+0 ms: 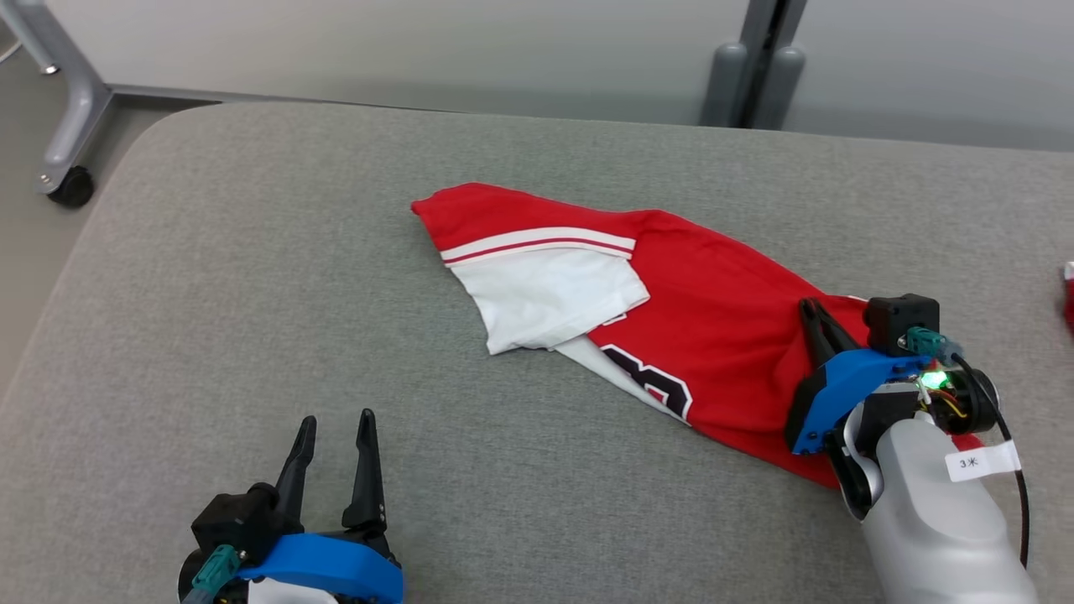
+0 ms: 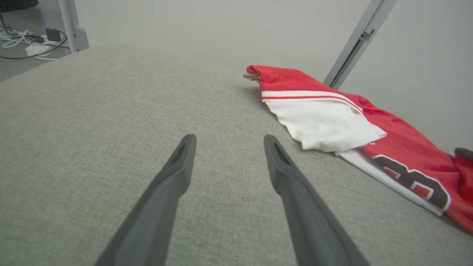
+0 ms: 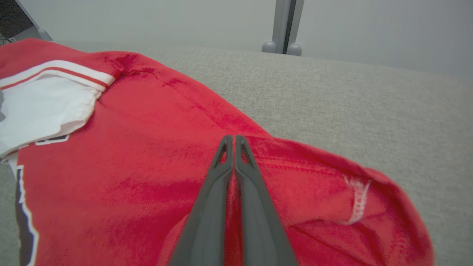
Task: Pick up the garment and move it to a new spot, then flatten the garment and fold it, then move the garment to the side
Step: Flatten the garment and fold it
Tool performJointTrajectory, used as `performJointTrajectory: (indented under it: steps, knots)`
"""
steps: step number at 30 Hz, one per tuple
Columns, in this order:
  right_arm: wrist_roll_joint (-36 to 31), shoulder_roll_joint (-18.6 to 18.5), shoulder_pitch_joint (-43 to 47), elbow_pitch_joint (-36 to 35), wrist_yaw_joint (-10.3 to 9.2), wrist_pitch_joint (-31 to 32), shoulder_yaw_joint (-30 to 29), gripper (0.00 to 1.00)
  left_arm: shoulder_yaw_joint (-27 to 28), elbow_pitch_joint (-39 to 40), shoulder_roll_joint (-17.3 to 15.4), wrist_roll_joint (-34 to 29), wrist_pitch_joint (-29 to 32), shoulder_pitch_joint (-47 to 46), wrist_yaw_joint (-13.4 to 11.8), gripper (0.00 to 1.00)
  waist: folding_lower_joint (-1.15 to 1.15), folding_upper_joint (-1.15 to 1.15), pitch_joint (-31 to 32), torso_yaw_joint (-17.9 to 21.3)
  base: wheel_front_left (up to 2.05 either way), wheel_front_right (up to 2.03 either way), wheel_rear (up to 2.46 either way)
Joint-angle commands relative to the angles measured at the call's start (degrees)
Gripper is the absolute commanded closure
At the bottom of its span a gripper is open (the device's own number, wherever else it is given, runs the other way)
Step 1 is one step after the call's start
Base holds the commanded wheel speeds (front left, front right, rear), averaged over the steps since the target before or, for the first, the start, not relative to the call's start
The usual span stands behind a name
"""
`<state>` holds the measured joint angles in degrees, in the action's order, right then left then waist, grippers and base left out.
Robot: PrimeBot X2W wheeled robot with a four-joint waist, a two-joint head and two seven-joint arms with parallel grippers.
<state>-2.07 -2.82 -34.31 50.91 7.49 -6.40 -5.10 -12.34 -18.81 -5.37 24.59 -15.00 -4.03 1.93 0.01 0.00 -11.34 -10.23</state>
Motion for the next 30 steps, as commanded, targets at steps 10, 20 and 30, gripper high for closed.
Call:
performJointTrajectory:
  steps: [10, 20, 30]
  knots:
    - [7.82, -0.15, 11.58, -9.83, 0.00, -8.05, 1.25, 1.00, 1.63, -0.05, -0.17, -1.44, -0.25, 1.24, 0.55, 0.00, -0.01, 0.00, 3.34, 8.79, 0.00, 0.00, 0.00]
    - [10.47, -0.14, 24.93, -20.32, 0.00, -7.05, -4.04, 0.99, 1.18, -0.32, -0.50, -2.09, -0.25, 1.06, 0.89, 0.00, -0.01, 0.00, 3.88, 13.68, 0.00, 0.00, 0.00]
    - [11.61, -0.15, 27.70, -19.24, 0.00, -7.45, -7.00, 0.00, 0.45, -1.60, -0.46, -2.07, -0.25, 0.45, 1.33, 0.00, -0.01, 0.00, 4.45, 14.11, 0.00, 0.00, 0.00]
